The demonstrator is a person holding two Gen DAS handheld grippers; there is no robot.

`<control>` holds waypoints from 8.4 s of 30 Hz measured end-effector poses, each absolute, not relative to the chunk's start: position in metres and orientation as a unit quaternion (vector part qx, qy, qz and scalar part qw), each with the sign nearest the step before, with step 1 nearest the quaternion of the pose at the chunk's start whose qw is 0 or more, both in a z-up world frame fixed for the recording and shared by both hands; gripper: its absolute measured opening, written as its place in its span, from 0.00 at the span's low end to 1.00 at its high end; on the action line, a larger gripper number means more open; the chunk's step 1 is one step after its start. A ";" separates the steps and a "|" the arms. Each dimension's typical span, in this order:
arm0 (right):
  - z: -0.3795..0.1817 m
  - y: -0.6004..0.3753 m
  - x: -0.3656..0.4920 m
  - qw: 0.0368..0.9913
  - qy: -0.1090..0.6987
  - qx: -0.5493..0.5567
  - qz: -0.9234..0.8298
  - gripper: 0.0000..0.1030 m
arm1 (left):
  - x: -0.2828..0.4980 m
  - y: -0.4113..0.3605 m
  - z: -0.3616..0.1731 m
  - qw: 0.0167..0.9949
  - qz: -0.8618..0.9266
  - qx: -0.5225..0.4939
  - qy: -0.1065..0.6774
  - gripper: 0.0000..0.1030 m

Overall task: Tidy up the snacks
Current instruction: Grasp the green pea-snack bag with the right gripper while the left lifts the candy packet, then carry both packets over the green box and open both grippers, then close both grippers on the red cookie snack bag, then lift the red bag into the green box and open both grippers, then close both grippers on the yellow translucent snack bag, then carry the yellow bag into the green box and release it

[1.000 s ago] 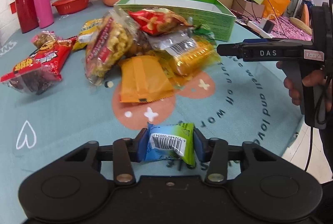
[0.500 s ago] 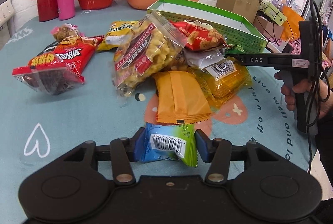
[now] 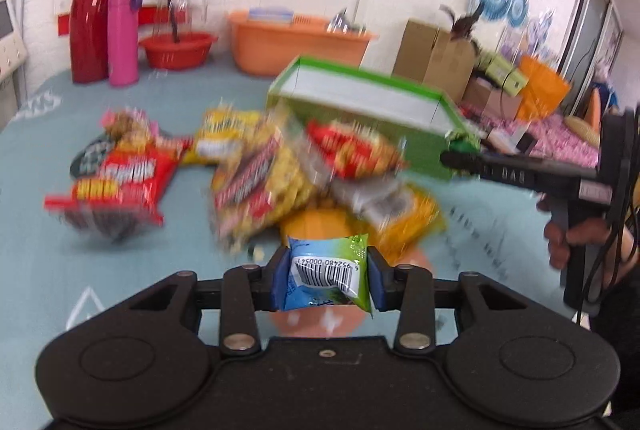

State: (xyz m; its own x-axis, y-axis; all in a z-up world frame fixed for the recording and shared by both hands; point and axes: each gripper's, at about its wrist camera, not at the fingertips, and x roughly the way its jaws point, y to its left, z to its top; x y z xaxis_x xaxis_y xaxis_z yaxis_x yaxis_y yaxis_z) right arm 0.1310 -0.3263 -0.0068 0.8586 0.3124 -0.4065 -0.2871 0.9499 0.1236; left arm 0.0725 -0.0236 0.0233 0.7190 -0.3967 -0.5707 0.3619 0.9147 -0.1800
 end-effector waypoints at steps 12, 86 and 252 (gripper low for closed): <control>0.030 -0.330 0.157 0.980 0.152 -0.005 0.126 0.59 | 0.174 -0.088 0.078 0.947 -0.218 -0.037 0.233 0.47; -0.024 -0.257 0.156 0.941 0.205 -0.056 0.264 1.00 | 0.213 -0.078 -0.004 0.913 -0.181 -0.130 0.341 1.00; -0.003 -0.395 0.206 0.980 0.151 0.023 0.128 0.58 | 0.274 -0.191 0.007 0.870 -0.336 -0.183 0.311 0.67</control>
